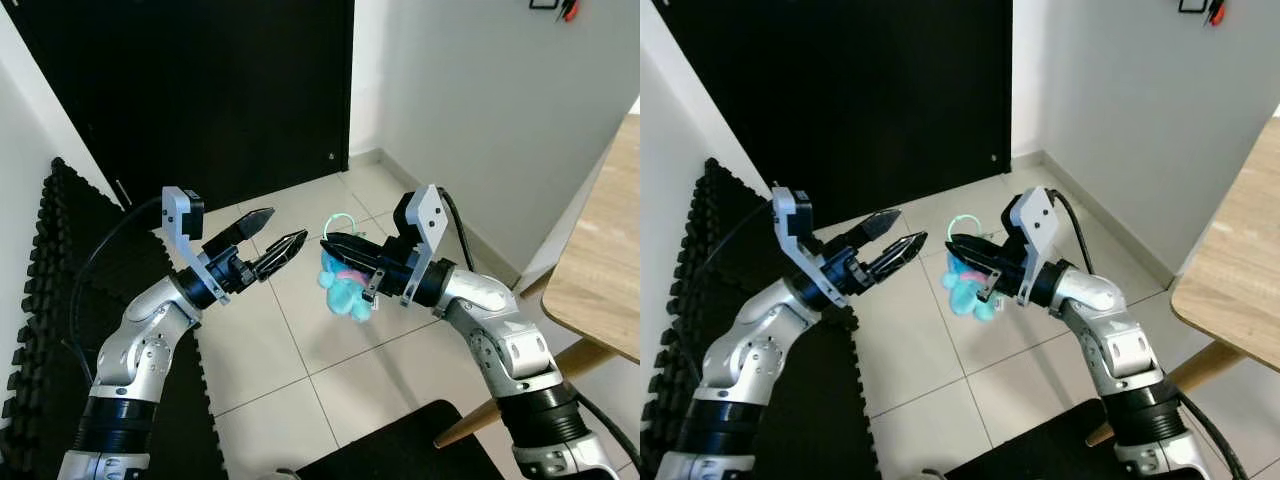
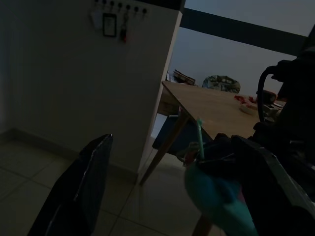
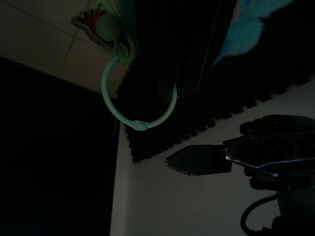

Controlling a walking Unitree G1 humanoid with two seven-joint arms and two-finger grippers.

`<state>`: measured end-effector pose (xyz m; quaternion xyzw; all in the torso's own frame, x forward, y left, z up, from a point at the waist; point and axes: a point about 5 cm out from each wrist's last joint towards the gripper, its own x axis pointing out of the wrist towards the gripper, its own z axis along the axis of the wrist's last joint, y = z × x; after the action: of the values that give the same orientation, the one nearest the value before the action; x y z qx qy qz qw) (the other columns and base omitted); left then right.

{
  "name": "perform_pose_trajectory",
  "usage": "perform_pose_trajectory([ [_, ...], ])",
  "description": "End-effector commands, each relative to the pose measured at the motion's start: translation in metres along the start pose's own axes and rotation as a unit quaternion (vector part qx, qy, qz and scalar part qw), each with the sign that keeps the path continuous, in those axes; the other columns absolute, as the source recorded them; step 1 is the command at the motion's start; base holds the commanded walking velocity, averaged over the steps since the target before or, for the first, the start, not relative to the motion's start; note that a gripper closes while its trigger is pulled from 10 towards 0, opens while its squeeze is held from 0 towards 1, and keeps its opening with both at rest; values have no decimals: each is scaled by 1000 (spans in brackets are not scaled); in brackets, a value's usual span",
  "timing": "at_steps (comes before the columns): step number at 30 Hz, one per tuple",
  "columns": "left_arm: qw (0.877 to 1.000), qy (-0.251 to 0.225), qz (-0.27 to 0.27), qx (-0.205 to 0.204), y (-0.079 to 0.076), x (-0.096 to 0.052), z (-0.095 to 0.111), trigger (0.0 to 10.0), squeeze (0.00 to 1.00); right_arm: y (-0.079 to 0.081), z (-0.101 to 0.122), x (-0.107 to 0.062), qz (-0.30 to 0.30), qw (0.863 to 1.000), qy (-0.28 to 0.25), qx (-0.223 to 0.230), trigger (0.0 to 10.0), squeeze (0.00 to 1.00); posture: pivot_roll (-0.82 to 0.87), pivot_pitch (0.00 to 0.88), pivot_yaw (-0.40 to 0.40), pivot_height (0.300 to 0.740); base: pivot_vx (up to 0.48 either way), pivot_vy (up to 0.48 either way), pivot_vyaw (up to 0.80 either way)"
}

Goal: Hang keys on a hook

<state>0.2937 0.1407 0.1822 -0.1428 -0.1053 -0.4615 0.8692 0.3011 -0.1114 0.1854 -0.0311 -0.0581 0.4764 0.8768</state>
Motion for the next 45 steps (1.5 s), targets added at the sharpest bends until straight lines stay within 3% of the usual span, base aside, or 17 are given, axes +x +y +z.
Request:
perform_pose_trajectory([
  [1, 1000, 2, -3, -1, -1, 3, -4, 10000, 0, 2, -1, 4, 5, 1000, 1, -7, 10000, 0, -87, 0, 66, 740, 0, 0, 0],
  [17, 999, -11, -4, -31, -4, 7, -13, 10000, 0, 8, -7, 14, 14, 1000, 1, -12, 10000, 0, -91, 0, 77, 740, 88, 0, 0],
  [33, 1000, -13, -2, -19, -1, 3, -9, 10000, 0, 3, -4, 12, -10, 1000, -9, -18, 10000, 0, -93, 0, 84, 740, 318, 0, 0],
  [45, 1000, -14, 19, -8, 10, -6, -3, 10000, 0, 0, -4, 10, -23, 999, -8, -23, 10000, 0, -103, 0, 86, 740, 346, 0, 0],
])
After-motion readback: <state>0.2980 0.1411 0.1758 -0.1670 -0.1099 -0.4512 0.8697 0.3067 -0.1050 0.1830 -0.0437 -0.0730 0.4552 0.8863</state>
